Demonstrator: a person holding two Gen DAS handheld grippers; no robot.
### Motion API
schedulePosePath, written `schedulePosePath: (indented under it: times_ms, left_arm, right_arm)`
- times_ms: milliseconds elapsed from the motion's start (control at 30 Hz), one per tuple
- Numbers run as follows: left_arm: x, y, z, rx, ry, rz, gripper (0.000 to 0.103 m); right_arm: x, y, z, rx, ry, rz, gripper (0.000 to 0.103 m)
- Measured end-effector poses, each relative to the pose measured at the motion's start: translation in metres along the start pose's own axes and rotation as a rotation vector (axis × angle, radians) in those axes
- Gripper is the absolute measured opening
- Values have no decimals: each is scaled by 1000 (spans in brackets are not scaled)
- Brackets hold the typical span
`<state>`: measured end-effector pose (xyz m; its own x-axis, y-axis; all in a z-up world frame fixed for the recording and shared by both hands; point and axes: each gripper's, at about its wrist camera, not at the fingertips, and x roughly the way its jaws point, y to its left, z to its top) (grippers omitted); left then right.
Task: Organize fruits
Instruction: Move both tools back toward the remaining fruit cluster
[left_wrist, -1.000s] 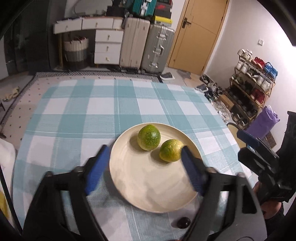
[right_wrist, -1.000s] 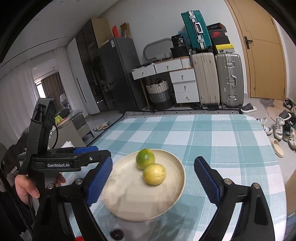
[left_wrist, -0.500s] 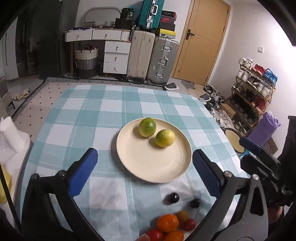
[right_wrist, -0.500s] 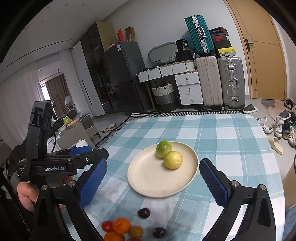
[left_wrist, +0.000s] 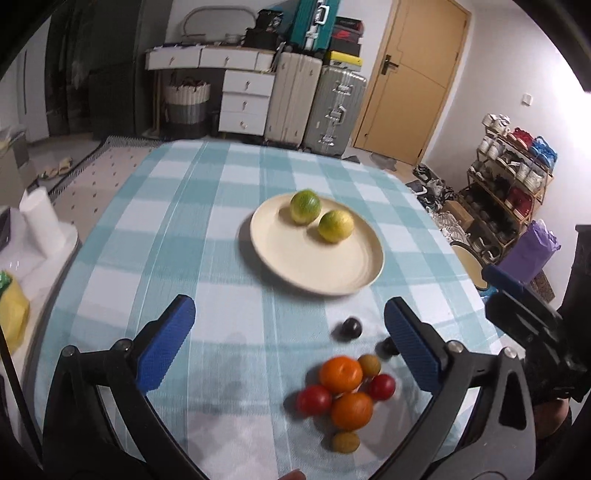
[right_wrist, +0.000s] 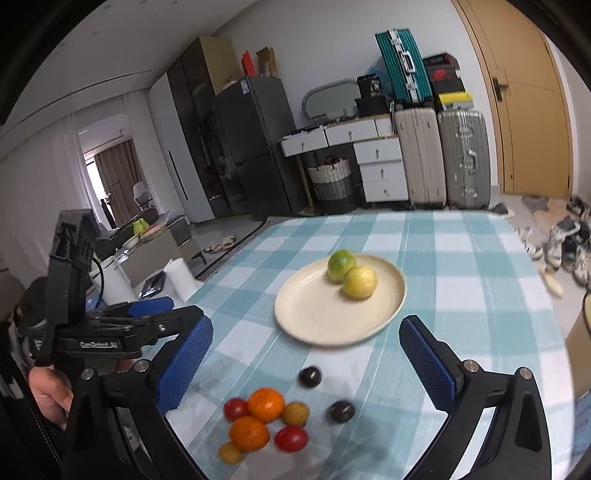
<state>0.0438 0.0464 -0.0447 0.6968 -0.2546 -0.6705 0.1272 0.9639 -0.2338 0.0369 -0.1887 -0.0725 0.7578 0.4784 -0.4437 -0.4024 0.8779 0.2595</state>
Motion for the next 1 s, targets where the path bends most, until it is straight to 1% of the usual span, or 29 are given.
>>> schedulePosePath:
  times_ms: [67,200,300,400,533,700,733,800,833,867,900,933,967,1000]
  left_arm:
    - [2,5,-9,-15,11,1,102]
    - [8,13,-25,-29,21,26,102]
    - [14,18,-33,-43,36,27,102]
    - [19,22,-36,-53,46,29,102]
    - [22,27,-37,-72,47,32,102]
    - [21,32,-38,-88,49,39,102]
    - [22,33,-38,-92,51,40,102]
    - [22,35,-38,-98,55,43,102]
    - [22,37,-39,-100,56,45,102]
    - [22,38,-39,-103,58,46,102]
    - [22,40,-40,-108,62,49,102]
    - [22,41,-41,-111,63,51,102]
    - [22,42,-41,-115,63,52,102]
    - [23,44,-41,-120,65,54,102]
  right_arm:
    - [2,2,-8,17,29,21,103]
    - [8,9,-32,39,94,50,103]
    - [14,15,-50,47,140,53,103]
    - [16,20,-65,50,176,60,103]
    - [17,27,-86,78,227,97,102]
    - [22,38,-108,88,269,119,101]
    - [24,40,-112,97,276,124,99]
    - [29,43,-118,102,295,137,90]
    - [33,47,-121,101,308,136,85]
    - [35,49,-123,98,316,136,81]
    - [38,52,-124,91,323,133,81]
    - [42,55,-126,81,331,120,77]
    - [44,57,-127,76,334,116,71]
    - [45,58,-127,67,334,111,70]
